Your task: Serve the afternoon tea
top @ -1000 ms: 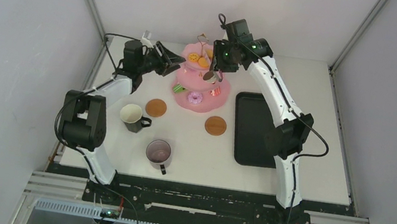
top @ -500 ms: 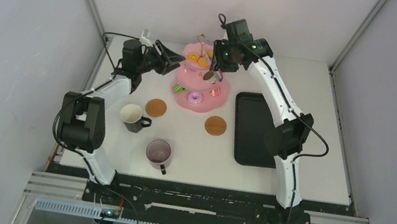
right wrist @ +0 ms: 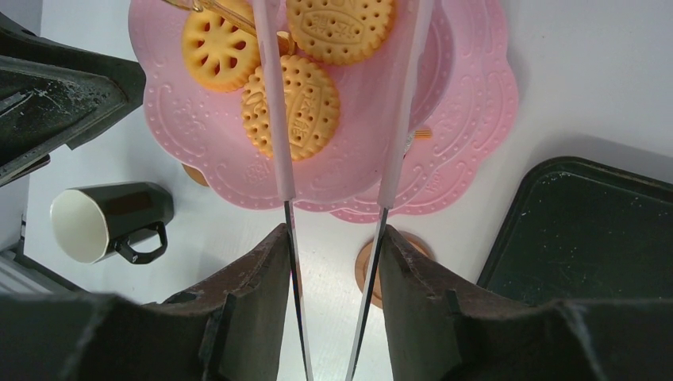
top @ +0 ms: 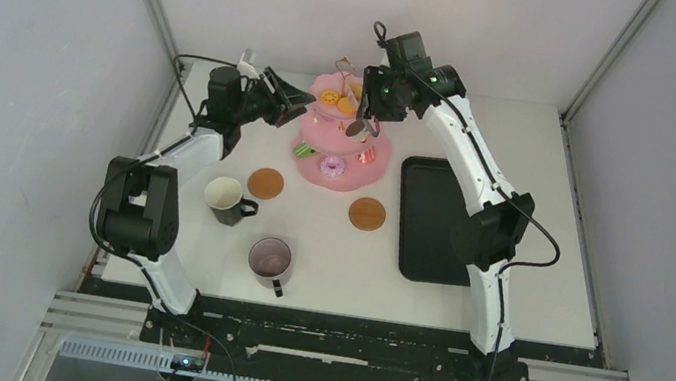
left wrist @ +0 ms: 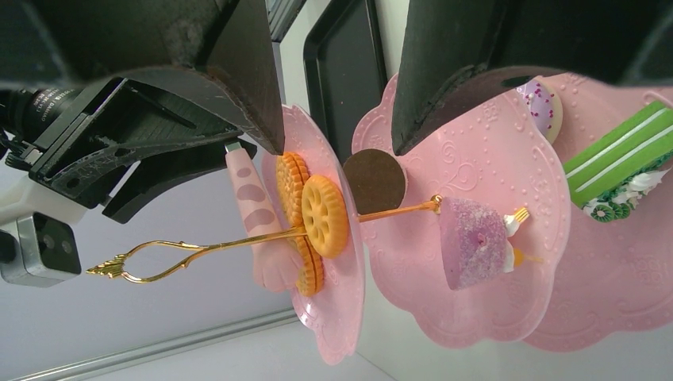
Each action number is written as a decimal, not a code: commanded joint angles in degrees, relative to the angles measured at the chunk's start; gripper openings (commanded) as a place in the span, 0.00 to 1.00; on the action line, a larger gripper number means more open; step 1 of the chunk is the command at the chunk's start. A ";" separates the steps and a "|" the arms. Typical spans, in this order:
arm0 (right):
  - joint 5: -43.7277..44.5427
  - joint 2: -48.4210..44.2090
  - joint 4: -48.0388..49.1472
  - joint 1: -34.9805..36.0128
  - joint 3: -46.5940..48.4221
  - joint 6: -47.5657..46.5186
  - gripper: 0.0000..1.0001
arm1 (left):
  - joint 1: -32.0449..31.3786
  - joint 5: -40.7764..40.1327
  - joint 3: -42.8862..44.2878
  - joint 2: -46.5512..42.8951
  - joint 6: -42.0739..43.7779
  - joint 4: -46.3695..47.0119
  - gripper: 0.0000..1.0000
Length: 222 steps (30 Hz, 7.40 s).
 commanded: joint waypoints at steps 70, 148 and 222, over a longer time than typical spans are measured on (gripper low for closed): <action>20.88 -42.65 27.05 -4.40 -80.30 15.43 0.44 | -11.90 -35.44 -25.32 -56.36 20.93 -32.88 0.58; 17.21 -17.67 30.00 -1.95 -67.71 8.06 0.16 | -15.07 -59.76 -24.44 -71.03 16.36 -48.81 0.60; 22.48 -18.20 26.36 -5.34 -38.37 -3.31 0.47 | -14.90 -57.61 -19.78 -65.73 15.52 -51.53 0.62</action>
